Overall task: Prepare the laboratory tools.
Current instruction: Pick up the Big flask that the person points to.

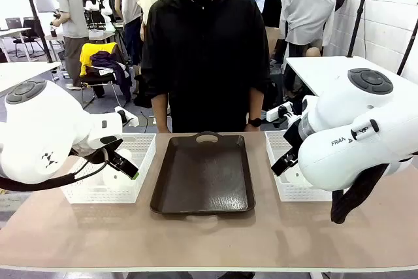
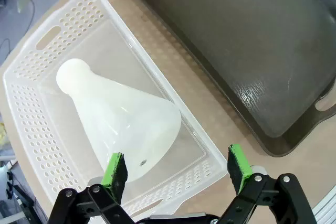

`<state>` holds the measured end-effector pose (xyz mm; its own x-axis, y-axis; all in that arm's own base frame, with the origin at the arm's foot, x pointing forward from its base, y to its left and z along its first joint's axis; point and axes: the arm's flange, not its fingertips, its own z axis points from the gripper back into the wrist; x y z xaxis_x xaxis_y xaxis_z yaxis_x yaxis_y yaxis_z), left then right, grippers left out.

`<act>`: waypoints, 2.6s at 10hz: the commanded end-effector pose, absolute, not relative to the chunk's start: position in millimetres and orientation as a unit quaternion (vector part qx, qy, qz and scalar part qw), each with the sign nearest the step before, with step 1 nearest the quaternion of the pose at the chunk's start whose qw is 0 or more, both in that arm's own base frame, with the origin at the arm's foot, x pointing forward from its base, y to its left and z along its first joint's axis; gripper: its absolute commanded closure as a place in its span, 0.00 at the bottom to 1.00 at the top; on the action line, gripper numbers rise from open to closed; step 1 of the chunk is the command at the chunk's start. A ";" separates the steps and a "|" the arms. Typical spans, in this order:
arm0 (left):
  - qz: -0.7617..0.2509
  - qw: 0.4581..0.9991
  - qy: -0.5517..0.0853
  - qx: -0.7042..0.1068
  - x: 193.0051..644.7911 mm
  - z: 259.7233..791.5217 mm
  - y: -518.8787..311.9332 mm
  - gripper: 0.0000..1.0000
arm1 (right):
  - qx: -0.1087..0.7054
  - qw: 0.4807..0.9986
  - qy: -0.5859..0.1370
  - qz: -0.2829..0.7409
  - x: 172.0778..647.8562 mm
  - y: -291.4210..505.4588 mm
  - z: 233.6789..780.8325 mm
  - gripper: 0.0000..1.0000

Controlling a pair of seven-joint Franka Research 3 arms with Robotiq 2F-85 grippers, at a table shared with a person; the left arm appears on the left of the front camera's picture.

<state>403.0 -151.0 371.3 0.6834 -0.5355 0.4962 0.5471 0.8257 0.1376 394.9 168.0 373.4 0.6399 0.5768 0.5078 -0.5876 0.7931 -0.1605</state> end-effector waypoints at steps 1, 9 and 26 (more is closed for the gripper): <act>-0.295 0.917 -0.267 -0.011 403.0 371.4 -151.0 0.00 | 0.010 0.905 -0.277 0.322 394.9 168.0 373.4 0.00; -0.295 0.917 -0.267 -0.011 403.0 371.4 -151.0 0.00 | 0.010 0.905 -0.277 0.322 394.9 168.0 373.4 0.00; -0.117 0.885 -0.300 -0.338 430.8 459.5 34.0 0.00 | 0.307 0.889 -0.269 0.209 429.7 -11.7 480.5 0.00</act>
<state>409.0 22.3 464.3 0.7768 -0.0269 0.6291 0.4106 0.7791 -0.4737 416.3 -1.2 486.5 0.7465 0.2354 0.6224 -0.5425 0.7570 0.3644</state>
